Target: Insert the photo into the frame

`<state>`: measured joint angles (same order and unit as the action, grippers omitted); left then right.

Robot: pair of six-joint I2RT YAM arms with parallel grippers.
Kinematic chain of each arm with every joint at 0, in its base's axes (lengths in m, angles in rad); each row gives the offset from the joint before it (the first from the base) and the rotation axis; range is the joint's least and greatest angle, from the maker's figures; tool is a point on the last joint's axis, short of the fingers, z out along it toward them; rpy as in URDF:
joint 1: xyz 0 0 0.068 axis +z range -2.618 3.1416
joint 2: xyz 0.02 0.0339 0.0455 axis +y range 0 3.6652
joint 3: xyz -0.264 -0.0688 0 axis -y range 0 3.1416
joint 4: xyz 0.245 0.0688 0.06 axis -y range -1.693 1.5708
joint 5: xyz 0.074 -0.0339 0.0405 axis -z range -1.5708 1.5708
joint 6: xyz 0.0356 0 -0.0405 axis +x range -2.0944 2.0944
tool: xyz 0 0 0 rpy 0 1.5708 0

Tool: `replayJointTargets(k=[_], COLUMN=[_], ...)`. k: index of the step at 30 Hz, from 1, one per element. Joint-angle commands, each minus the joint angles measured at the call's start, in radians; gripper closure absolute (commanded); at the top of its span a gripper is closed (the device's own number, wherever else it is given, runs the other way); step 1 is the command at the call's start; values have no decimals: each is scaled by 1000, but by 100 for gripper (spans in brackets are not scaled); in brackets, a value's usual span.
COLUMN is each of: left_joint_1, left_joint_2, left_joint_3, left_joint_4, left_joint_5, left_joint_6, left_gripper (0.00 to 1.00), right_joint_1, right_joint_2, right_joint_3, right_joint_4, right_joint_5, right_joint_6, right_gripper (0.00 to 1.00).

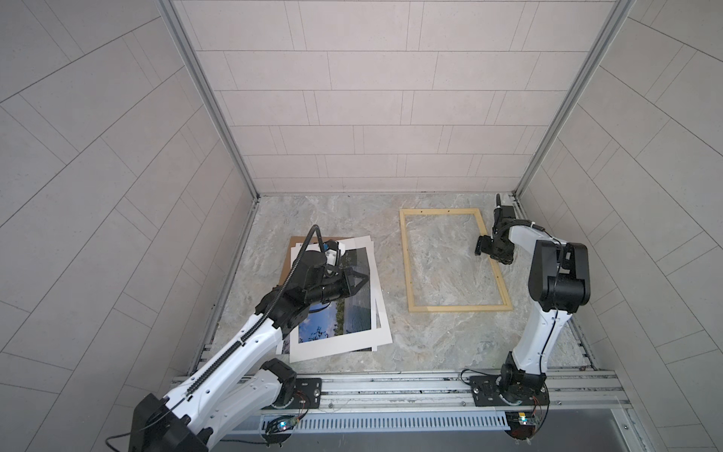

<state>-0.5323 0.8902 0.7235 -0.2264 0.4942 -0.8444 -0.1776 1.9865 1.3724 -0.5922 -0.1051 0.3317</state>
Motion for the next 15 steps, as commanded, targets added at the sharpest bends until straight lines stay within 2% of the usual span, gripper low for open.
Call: replayJointTargets(k=[1,4,10,15], left_joint_1=[8,14,25,25], left_joint_2=[-39,-37,-43,-28], left_joint_3=[69,111,172,225], left_joint_4=[-43,-100,-178,-196], left_joint_5=[-47,-57,-68,-45], left_joint_6=[32,57,84,66], left_gripper=[100,100,100,100], right_joint_1=[1,9,64,90], right_joint_2=[20,22,-72,-113], right_joint_3=[7,-4,-95,-167], right_joint_4=[-35,-24,29,66], right_joint_5=[-60,-99,-113,-203], right_joint_6=[-20,-19,-8,-3], right_gripper=[21,26,27,35])
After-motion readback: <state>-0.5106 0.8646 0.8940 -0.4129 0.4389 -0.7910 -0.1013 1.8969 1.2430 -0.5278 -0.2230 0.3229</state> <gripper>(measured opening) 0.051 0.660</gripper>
